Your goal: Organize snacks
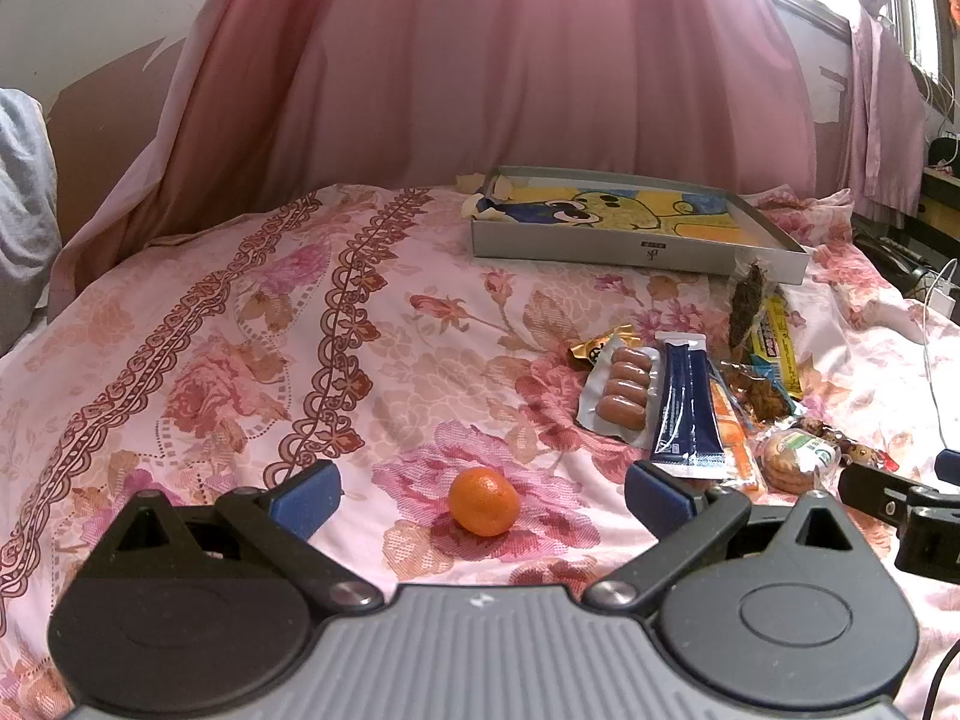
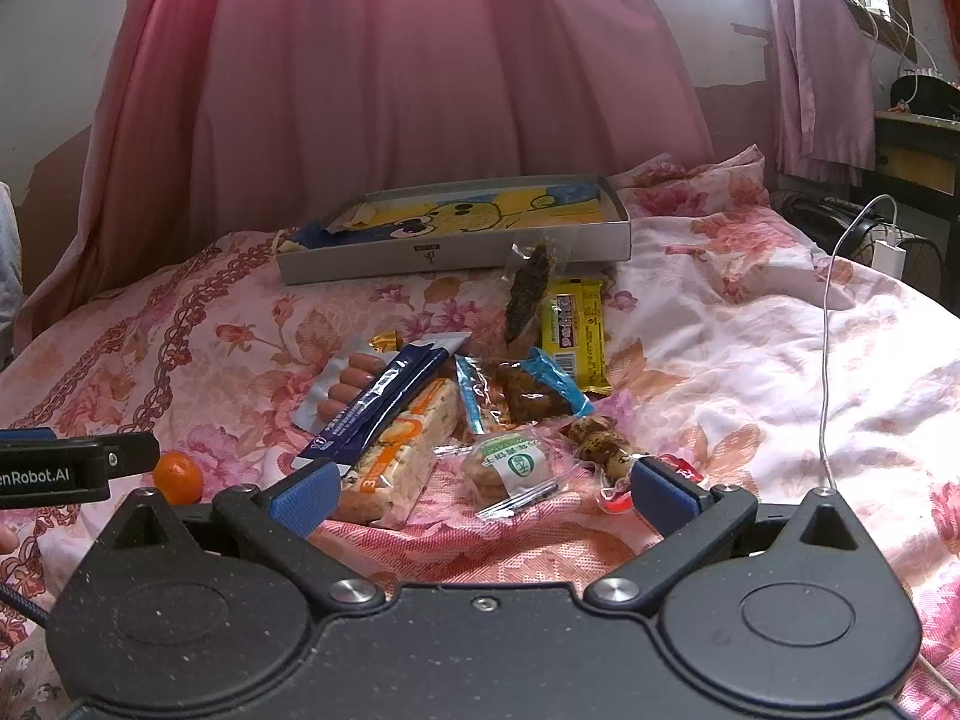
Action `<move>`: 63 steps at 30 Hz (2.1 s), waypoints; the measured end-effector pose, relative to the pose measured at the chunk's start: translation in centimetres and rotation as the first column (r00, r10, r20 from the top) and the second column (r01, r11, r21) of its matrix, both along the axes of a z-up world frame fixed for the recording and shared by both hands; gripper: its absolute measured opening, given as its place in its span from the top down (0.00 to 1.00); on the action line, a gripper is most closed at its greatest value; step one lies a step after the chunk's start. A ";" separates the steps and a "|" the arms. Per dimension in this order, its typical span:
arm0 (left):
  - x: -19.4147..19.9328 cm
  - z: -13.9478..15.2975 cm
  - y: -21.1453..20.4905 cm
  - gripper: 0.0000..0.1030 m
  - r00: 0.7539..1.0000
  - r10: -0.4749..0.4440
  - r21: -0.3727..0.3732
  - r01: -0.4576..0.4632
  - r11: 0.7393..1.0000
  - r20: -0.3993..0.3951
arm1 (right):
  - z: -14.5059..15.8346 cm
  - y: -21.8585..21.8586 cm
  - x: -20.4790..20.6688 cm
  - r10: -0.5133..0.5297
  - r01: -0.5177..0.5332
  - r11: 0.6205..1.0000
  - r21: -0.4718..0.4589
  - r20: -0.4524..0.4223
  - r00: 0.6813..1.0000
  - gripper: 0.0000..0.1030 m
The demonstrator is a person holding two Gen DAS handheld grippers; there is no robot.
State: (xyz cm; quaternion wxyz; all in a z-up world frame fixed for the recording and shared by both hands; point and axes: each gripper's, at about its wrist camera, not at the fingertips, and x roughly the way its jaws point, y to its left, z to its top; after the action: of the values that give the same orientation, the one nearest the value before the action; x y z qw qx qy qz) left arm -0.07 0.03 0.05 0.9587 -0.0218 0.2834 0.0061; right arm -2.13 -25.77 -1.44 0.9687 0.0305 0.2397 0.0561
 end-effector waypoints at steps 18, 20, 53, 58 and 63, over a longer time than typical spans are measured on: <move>0.0 0.0 0.0 0.00 1.000 0.000 -0.001 0.000 1.000 -0.001 | 0.0 0.0 0.0 0.000 0.000 1.000 0.002 -0.002 1.000 0.01; 0.0 0.0 0.0 0.00 1.000 0.000 -0.001 0.000 1.000 0.000 | -0.1 0.0 0.0 0.000 0.000 1.000 0.001 -0.002 1.000 0.01; 0.3 -0.6 -0.1 0.00 0.999 0.020 0.003 -0.020 1.000 -0.037 | -0.1 0.2 0.7 0.019 -0.019 1.000 0.002 -0.039 0.999 0.01; 0.8 -0.8 -0.1 0.01 0.997 0.038 0.021 -0.037 0.999 -0.066 | 0.2 0.4 1.6 0.071 -0.072 0.997 -0.021 -0.049 0.996 0.01; 1.6 -1.1 -0.1 0.00 0.994 0.048 0.040 -0.044 0.998 -0.103 | 0.4 0.4 2.8 0.113 -0.115 0.993 -0.024 -0.051 0.992 0.01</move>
State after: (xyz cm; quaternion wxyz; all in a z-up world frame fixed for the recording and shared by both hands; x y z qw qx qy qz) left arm 1.54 -0.05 -1.07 0.9425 -0.0097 0.3322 0.0345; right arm 0.63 -25.41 -1.06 0.9580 0.0050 0.2659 0.1074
